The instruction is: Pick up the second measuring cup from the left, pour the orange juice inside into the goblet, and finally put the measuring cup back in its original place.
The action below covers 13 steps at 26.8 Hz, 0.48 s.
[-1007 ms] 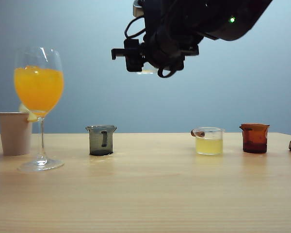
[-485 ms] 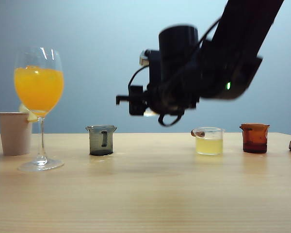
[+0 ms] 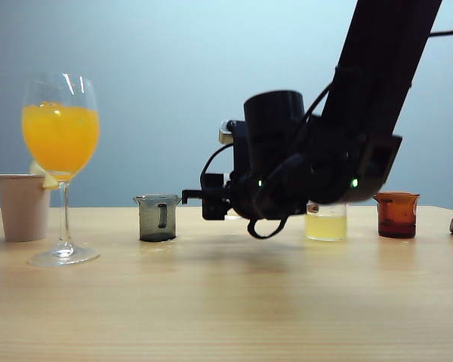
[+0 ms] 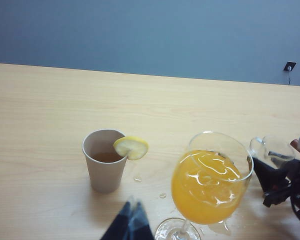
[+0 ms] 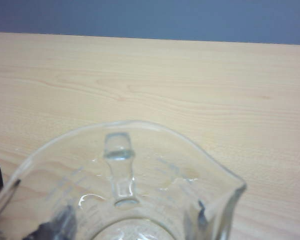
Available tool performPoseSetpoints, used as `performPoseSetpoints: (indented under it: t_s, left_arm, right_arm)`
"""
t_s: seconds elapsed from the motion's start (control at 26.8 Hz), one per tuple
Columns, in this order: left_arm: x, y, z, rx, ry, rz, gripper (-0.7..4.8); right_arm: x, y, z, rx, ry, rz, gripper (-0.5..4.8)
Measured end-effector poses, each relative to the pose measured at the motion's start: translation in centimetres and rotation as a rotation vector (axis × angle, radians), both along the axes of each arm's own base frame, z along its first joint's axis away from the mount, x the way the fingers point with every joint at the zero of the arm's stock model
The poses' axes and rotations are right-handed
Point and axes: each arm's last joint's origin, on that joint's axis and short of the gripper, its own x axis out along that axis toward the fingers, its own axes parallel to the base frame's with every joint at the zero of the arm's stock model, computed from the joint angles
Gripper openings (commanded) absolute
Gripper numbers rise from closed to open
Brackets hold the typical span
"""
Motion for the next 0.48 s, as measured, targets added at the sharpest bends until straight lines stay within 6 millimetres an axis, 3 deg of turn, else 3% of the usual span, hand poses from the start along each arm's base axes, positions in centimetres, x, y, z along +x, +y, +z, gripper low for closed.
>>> performPoseSetpoints:
  t_s: [0.11, 0.48]
  left_arm:
    - [0.0, 0.0, 0.0, 0.000, 0.000, 0.000, -0.04]
    - [0.0, 0.0, 0.0, 0.000, 0.000, 0.000, -0.04]
  right_arm:
    - [0.0, 0.1, -1.5, 0.018, -0.021, 0.014, 1.01]
    - [0.0, 0.2, -2.3, 0.015, -0.014, 0.037, 1.03]
